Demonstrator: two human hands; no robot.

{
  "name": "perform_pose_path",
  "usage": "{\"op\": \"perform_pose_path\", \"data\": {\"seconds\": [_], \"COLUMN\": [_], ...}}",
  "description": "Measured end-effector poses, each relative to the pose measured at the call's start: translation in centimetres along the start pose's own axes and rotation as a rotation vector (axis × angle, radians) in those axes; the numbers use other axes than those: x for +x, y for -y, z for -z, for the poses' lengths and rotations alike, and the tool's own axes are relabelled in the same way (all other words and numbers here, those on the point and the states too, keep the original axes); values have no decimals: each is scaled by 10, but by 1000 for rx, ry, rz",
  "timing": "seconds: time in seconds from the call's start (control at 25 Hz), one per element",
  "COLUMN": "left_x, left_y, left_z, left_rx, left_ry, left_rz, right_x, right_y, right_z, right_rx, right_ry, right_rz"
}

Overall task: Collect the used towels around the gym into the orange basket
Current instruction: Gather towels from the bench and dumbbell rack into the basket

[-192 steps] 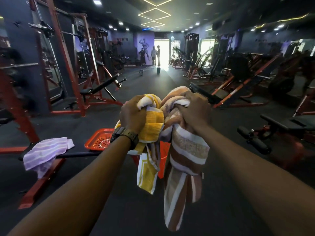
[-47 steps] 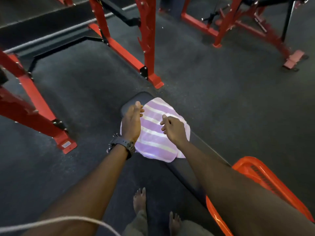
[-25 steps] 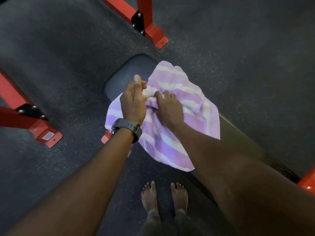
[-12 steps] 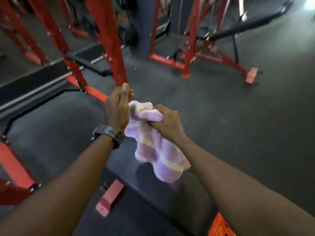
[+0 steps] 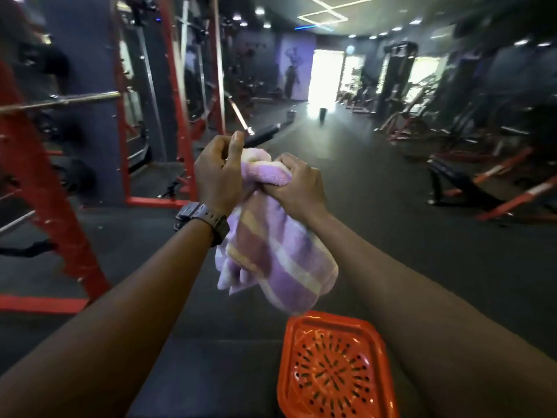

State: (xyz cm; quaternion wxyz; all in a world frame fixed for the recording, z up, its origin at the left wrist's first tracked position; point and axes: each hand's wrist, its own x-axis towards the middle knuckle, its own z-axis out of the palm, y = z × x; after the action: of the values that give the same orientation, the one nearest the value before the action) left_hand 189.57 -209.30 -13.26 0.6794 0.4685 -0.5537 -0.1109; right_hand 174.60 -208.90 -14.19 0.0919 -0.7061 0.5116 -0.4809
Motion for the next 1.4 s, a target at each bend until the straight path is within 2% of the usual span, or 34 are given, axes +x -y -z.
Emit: {"op": "perform_pose_path", "data": {"seconds": [0.16, 0.36, 0.56, 0.68, 0.92, 1.4], "left_x": [-62, -182, -299, -356, -407, -459], "left_y": [-57, -127, -200, -228, -221, -63], "left_z": [-84, -214, -324, -373, -461, -682], "left_rx": [-149, -254, -355, -364, -322, -213], "left_ry": [147, 392, 603, 685, 784, 824], "left_rz": [4, 64, 178, 201, 210, 451], "right_x": [-46, -135, -226, -267, -291, -247], "right_y": [-50, -127, -192, -234, -328, -587], "right_z": [123, 275, 406, 460, 497, 464], "right_rx": [-103, -286, -372, -431, -438, -380], "right_ry": [-157, -334, -410, -403, -418, -253], "right_rz": [-104, -293, -444, -506, -585, -758]}}
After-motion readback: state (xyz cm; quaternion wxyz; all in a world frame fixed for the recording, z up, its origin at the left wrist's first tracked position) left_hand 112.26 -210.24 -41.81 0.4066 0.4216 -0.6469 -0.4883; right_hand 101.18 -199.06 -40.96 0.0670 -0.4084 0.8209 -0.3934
